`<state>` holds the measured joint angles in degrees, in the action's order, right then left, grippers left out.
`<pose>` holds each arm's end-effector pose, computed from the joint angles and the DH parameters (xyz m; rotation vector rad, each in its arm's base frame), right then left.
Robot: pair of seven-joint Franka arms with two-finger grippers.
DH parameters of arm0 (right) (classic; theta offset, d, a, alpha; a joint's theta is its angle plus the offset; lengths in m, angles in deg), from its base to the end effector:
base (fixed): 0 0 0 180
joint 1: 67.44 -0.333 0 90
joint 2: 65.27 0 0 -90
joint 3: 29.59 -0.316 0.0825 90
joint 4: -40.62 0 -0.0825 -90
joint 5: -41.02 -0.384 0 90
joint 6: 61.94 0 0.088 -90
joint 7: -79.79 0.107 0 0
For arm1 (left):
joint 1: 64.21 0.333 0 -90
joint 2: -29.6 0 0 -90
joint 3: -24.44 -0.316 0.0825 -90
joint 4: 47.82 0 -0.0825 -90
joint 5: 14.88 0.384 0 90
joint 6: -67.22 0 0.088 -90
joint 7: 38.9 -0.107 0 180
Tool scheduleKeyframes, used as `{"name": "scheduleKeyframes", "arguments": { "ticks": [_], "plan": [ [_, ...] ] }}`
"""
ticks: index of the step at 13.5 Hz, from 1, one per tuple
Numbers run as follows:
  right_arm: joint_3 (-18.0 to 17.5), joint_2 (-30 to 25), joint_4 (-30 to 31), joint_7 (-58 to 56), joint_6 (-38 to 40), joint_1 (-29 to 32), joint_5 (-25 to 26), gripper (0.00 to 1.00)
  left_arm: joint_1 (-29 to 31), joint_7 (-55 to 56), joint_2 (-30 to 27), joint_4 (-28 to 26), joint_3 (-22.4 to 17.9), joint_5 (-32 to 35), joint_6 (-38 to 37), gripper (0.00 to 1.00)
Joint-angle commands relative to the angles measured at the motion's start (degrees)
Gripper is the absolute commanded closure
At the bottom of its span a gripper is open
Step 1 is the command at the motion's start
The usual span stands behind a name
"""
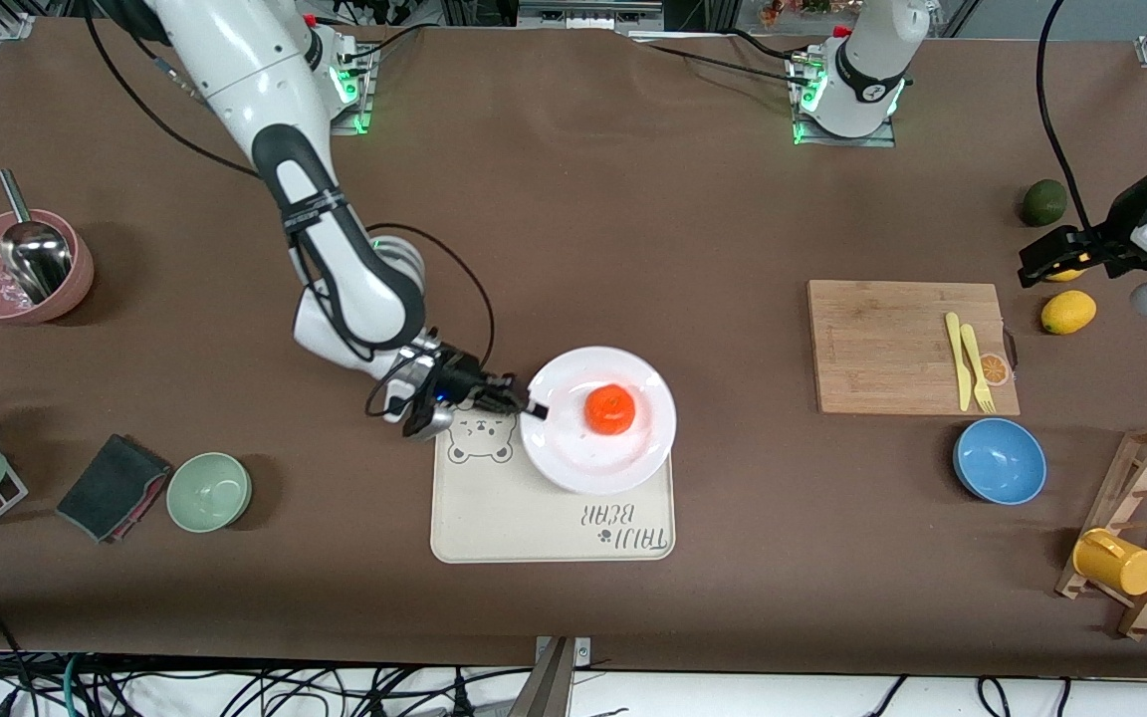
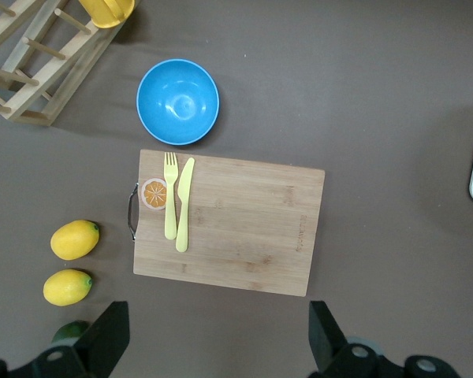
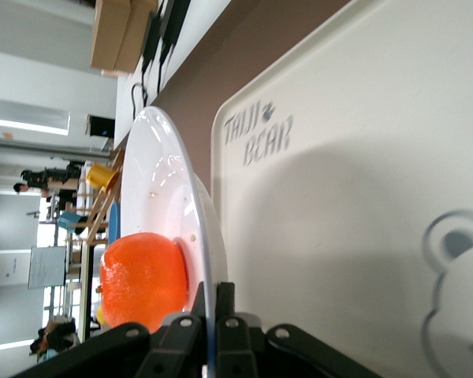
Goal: Place orange and plate with both arms
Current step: 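Grip the plate rim with the right gripper and slide it onto the tray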
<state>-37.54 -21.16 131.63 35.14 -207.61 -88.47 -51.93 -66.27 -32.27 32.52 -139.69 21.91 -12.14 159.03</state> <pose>0.6301 0.3190 0.1932 -2.1059 0.1660 -0.2794 0.5703 0.0091 0.5833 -3.0823 -0.1870 0.0760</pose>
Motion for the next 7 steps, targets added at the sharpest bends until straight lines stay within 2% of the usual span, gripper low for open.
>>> {"name": "scheduleKeyframes", "arguments": {
  "ticks": [1, 4, 7],
  "plan": [
    [-0.32, 7.29, -9.24, 3.52, -0.32, 1.43, 3.2, 1.0, 0.13, 0.05, 0.42, 2.66, -0.19, 1.04, -1.46, 0.0],
    [0.21, 11.17, -12.95, 3.52, -0.94, 1.43, 3.21, 1.0, 0.13, -0.13, 0.24, 2.93, -0.11, 1.04, -1.55, 0.0],
    [0.21, 12.58, -12.87, 3.43, -0.94, 1.61, 3.21, 1.0, -0.05, -0.13, -0.02, 2.93, 1.29, 0.43, -2.16, 0.0]
  ]
}}
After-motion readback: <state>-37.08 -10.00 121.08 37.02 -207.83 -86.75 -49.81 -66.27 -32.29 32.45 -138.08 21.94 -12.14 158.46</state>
